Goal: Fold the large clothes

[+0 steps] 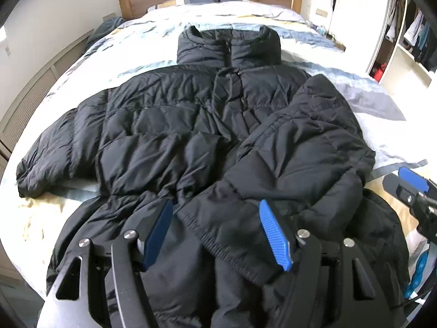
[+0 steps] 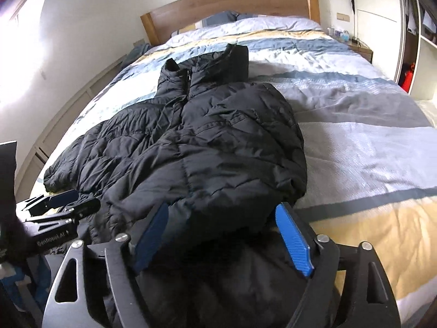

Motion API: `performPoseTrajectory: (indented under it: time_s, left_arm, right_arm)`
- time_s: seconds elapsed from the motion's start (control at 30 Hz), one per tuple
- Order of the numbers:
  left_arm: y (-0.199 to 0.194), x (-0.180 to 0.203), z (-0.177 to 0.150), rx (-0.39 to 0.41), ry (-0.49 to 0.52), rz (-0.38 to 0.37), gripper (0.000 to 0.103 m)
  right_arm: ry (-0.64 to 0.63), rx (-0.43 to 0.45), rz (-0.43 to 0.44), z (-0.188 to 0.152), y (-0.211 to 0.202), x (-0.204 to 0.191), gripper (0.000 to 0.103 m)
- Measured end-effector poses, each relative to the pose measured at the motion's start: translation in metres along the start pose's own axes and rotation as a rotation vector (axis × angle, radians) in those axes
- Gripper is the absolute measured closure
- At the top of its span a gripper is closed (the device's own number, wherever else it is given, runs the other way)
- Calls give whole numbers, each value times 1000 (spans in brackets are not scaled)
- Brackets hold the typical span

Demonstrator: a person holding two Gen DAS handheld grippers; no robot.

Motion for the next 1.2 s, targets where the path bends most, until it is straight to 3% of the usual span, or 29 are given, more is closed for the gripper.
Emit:
performPoseTrajectory:
  time_s: [0.57,1.07,1.2]
  left_arm:
    - [-61,-52,-27,57,-64,-58,38]
    - [-109,-76,-36,135,-123,-167,38]
    - [-113,-80,-39,123,-125,-189,38]
  right_arm:
    - [-14,73,-16,-20,-63,-34,4]
    - [15,133,-47,-32,-104,-41,1]
    - [15,137,-52,-36,-108,-44,1]
Point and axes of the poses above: each gripper's, at about its wrist camera, not at the fingertips, and y roughly the way its jaws point, x to its right, z to its top, the point moved 4 cm from there along y, roughly the way its jaws point, and after that the axes turned 9 degrees about -y, right-handed, at the moved point
